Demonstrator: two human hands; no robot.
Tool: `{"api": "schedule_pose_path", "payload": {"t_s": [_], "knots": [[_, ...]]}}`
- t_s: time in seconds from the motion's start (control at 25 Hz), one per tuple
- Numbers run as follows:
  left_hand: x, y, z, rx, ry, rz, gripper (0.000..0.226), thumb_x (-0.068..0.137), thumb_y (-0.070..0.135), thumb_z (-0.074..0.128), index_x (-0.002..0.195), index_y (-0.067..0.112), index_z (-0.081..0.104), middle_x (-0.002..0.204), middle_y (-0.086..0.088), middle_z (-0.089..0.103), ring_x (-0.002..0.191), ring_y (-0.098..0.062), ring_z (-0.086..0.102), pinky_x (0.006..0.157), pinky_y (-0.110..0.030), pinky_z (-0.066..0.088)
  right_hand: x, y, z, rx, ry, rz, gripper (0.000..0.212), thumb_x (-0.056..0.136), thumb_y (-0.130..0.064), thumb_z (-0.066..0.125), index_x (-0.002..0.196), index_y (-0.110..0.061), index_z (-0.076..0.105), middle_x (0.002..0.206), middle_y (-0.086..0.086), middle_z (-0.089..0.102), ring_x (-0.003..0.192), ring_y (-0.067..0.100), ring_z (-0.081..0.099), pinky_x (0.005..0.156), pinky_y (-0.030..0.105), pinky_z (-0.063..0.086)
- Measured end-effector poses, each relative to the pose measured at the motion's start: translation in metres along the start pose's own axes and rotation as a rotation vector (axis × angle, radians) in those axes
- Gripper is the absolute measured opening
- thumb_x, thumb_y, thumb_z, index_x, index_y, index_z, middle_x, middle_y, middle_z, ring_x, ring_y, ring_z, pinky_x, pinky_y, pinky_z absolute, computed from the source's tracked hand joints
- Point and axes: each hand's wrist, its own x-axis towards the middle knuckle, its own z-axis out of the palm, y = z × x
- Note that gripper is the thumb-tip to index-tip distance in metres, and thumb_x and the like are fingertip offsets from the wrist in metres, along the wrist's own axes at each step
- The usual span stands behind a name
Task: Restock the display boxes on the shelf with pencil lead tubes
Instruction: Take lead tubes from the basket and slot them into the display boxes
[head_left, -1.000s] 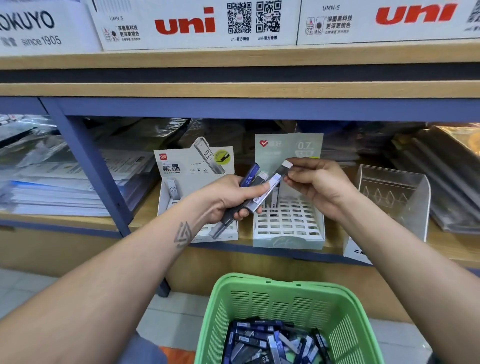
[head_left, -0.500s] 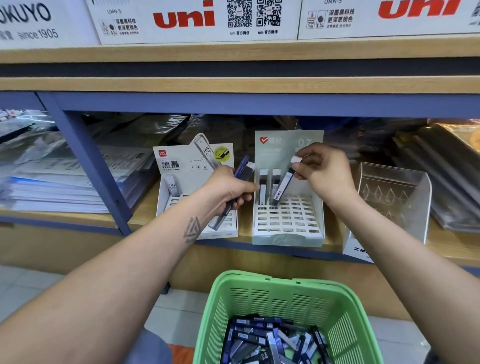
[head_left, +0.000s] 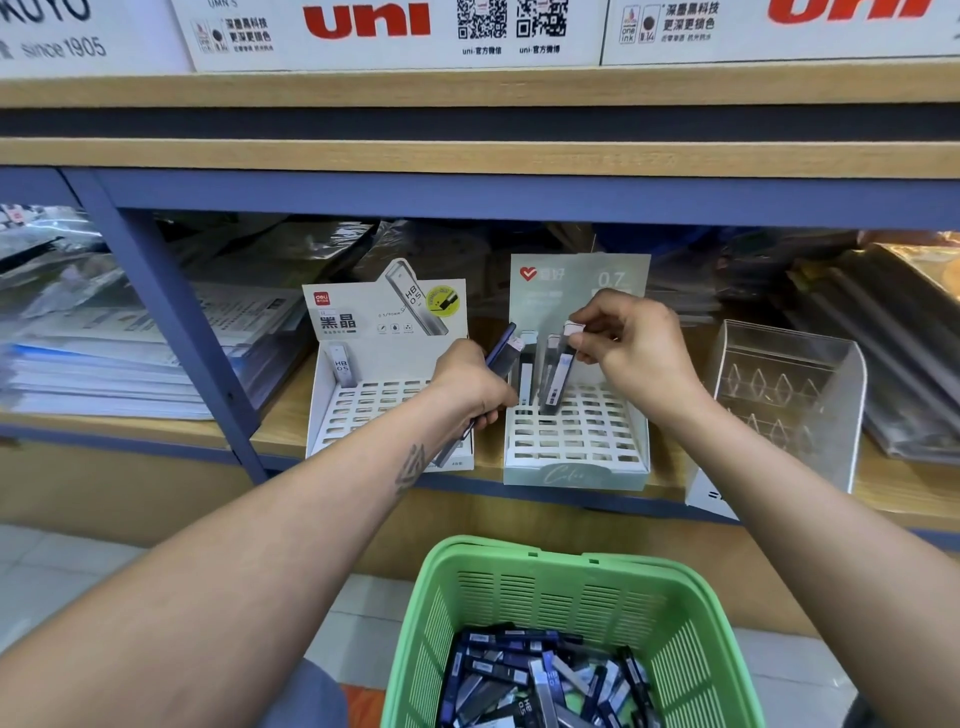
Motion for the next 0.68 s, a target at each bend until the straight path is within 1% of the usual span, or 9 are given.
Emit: {"api": "schedule_pose_path", "payload": {"t_s": [0.16, 0.2, 0.28, 0.36, 0.44, 0.52, 0.6, 0.68], "knots": [[0.002, 0.000, 0.000, 0.004, 0.010, 0.004, 0.027, 0.083, 0.003, 0.076, 0.098, 0.006, 0.053, 0.056, -0.008, 0.055, 0.043, -0.017, 0.049, 0.046, -0.026, 0.045, -0.001, 0.007, 0.006, -0.039, -0.048, -0.046, 0.011, 0.090, -0.008, 0.074, 0.094, -0.018, 0.071, 0.082, 0.001, 0.072, 0.075, 0.014, 0.070, 0.075, 0.031, 0.060], [0.002, -0.001, 0.001, 0.001, 0.012, 0.004, 0.027, 0.083, 0.003, 0.076, 0.098, 0.006, 0.054, 0.056, -0.008, 0.056, 0.044, -0.018, 0.050, 0.048, -0.026, 0.046, -0.001, 0.009, 0.008, -0.081, -0.060, -0.069, 0.009, 0.091, -0.010, 0.073, 0.096, -0.017, 0.074, 0.085, 0.000, 0.074, 0.078, 0.012, 0.070, 0.078, 0.031, 0.059], [0.003, -0.002, 0.001, -0.003, 0.014, 0.000, 0.027, 0.083, 0.004, 0.076, 0.099, 0.006, 0.054, 0.058, -0.008, 0.057, 0.045, -0.018, 0.051, 0.050, -0.028, 0.047, -0.002, 0.011, 0.012, -0.209, -0.051, -0.143, 0.013, 0.093, -0.013, 0.071, 0.104, -0.014, 0.078, 0.096, 0.000, 0.076, 0.089, 0.012, 0.070, 0.086, 0.030, 0.056], [0.004, -0.003, 0.002, -0.015, 0.012, -0.006, 0.027, 0.084, 0.004, 0.076, 0.101, 0.005, 0.055, 0.059, -0.009, 0.058, 0.047, -0.018, 0.051, 0.051, -0.028, 0.047, 0.000, 0.012, 0.013, -0.323, -0.034, -0.221, 0.017, 0.094, -0.011, 0.070, 0.108, -0.010, 0.078, 0.104, 0.004, 0.076, 0.098, 0.019, 0.069, 0.090, 0.033, 0.054], [0.006, -0.003, 0.002, -0.022, 0.010, -0.012, 0.032, 0.083, 0.003, 0.076, 0.109, 0.004, 0.056, 0.060, -0.009, 0.058, 0.046, -0.018, 0.051, 0.050, -0.027, 0.047, -0.001, 0.012, 0.013, -0.392, -0.043, -0.263, 0.019, 0.095, -0.010, 0.068, 0.111, -0.008, 0.077, 0.105, 0.007, 0.074, 0.099, 0.025, 0.068, 0.089, 0.038, 0.055], [0.007, -0.004, 0.003, -0.023, 0.012, -0.013, 0.042, 0.083, 0.003, 0.075, 0.119, 0.005, 0.055, 0.058, -0.008, 0.058, 0.044, -0.018, 0.051, 0.048, -0.026, 0.046, -0.002, 0.012, 0.014, -0.439, -0.063, -0.270, 0.019, 0.096, -0.012, 0.065, 0.112, -0.010, 0.076, 0.106, 0.006, 0.074, 0.099, 0.026, 0.067, 0.085, 0.042, 0.056], [0.006, -0.004, 0.003, -0.018, 0.010, -0.015, 0.050, 0.083, 0.003, 0.075, 0.127, 0.005, 0.052, 0.054, -0.006, 0.056, 0.041, -0.016, 0.049, 0.044, -0.024, 0.043, -0.002, 0.012, 0.015, -0.441, -0.075, -0.248, 0.017, 0.097, -0.017, 0.064, 0.109, -0.013, 0.076, 0.104, 0.003, 0.073, 0.096, 0.023, 0.066, 0.081, 0.042, 0.056], [0.004, -0.004, 0.002, -0.024, 0.013, -0.019, 0.051, 0.083, 0.004, 0.075, 0.128, 0.005, 0.052, 0.051, -0.005, 0.055, 0.040, -0.015, 0.048, 0.043, -0.023, 0.042, -0.002, 0.009, 0.016, -0.401, -0.069, -0.203, 0.012, 0.096, -0.021, 0.066, 0.103, -0.016, 0.074, 0.098, 0.001, 0.072, 0.090, 0.019, 0.064, 0.078, 0.041, 0.055]]}}
